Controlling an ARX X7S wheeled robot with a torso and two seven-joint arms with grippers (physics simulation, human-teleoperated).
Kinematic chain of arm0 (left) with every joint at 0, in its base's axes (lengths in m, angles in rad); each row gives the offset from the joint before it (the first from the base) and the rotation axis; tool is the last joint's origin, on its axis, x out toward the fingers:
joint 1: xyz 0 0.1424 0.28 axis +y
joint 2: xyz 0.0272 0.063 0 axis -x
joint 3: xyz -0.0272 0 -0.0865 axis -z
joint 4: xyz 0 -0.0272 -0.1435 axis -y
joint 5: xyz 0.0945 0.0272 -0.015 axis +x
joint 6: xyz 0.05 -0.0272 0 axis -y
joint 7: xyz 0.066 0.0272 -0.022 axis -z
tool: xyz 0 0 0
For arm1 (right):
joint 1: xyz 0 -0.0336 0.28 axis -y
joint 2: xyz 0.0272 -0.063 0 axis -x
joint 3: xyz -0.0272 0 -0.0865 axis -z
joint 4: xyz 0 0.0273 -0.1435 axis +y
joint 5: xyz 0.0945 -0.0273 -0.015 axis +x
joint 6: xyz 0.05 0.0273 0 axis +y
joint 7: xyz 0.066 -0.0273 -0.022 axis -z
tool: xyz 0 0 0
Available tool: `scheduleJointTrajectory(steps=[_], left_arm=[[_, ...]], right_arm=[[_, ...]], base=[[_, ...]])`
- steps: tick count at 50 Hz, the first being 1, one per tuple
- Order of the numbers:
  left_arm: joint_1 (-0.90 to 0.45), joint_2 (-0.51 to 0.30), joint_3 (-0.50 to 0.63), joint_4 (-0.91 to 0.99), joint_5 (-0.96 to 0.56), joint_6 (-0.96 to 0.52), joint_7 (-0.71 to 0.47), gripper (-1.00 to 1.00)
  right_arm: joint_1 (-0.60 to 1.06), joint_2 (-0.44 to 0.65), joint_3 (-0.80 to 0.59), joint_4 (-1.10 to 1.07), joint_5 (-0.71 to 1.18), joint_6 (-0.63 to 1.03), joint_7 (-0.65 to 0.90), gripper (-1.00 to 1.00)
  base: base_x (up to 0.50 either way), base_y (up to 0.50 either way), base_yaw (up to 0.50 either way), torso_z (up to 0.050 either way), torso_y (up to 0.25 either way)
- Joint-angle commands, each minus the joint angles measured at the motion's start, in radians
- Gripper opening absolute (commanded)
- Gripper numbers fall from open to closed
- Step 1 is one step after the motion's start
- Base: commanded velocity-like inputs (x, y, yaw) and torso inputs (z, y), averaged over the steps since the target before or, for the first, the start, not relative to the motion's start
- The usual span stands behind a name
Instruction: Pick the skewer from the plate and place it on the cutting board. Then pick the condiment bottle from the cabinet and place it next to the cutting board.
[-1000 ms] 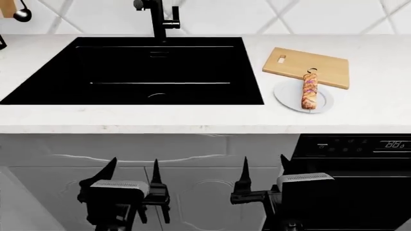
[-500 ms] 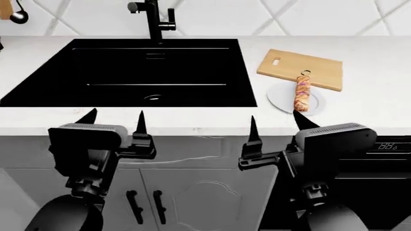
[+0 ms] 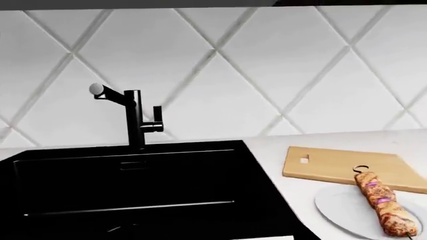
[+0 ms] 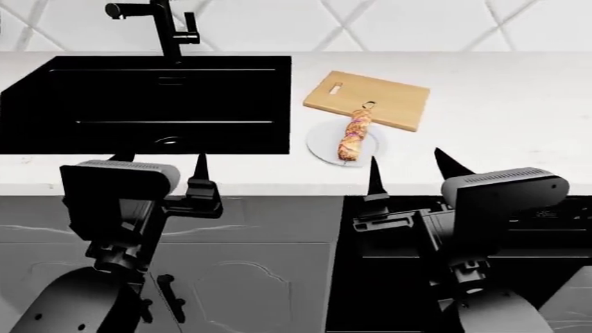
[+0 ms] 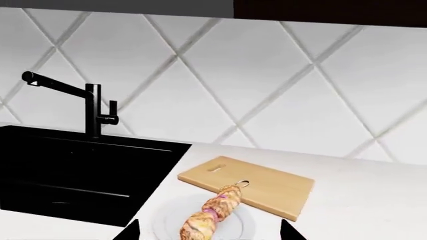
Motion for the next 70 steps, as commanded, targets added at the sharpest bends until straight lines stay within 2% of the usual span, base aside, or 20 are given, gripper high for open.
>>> scheduleJointTrajectory(steps=[1,15,26,32,57,63,65,68,70], left_arm=[[-0.008,-0.005,-0.002,0.019,-0.019,-0.024,-0.006,1.0],[-0.024,-0.013,-0.005,0.016,-0.043,-0.05,-0.005,1.0],[-0.343,-0.056,-0.066,-0.026,-0.184,-0.394,0.019,1.0],[-0.429,-0.059,-0.087,-0.044,-0.223,-0.48,0.023,1.0],[-0.498,-0.055,-0.142,-0.031,-0.304,-0.612,0.017,1.0],[-0.535,-0.046,-0.184,-0.005,-0.361,-0.72,0.004,1.0],[-0.544,-0.064,-0.214,-0.037,-0.496,-0.739,-0.087,1.0],[-0.567,-0.146,-0.231,-0.155,-0.929,-0.738,-0.403,1.0],[-0.588,-0.183,-0.21,-0.23,-1.162,-0.735,-0.578,1.0]], right_arm=[[-0.003,0.005,0.016,-0.014,0.016,0.009,0.004,1.0],[-0.002,0.0,0.057,-0.014,0.07,0.01,-0.01,1.0],[0.309,0.054,0.084,0.003,0.187,0.34,-0.035,1.0],[0.366,0.049,0.086,0.038,0.214,0.376,-0.049,1.0],[0.365,0.052,0.086,0.03,0.233,0.39,-0.035,1.0],[0.377,0.061,0.068,0.027,0.227,0.418,-0.016,1.0],[0.384,0.062,0.067,0.022,0.228,0.431,-0.01,1.0],[0.397,0.062,0.066,0.012,0.231,0.458,0.002,1.0],[0.415,0.058,0.072,0.001,0.238,0.49,0.012,1.0]], base=[[0.0,-0.5,0.0,0.0,0.0],[0.11,-0.5,0.0,0.0,0.0],[0.31,-0.49,0.0,0.0,0.0],[0.45,-0.36,0.0,0.0,0.0],[0.5,-0.06,0.0,0.0,0.001],[0.05,0.0,0.0,0.0,0.0],[0.0,0.0,0.0,0.0,0.0],[0.0,0.0,0.0,0.0,0.0],[0.0,0.0,0.0,0.0,0.0]])
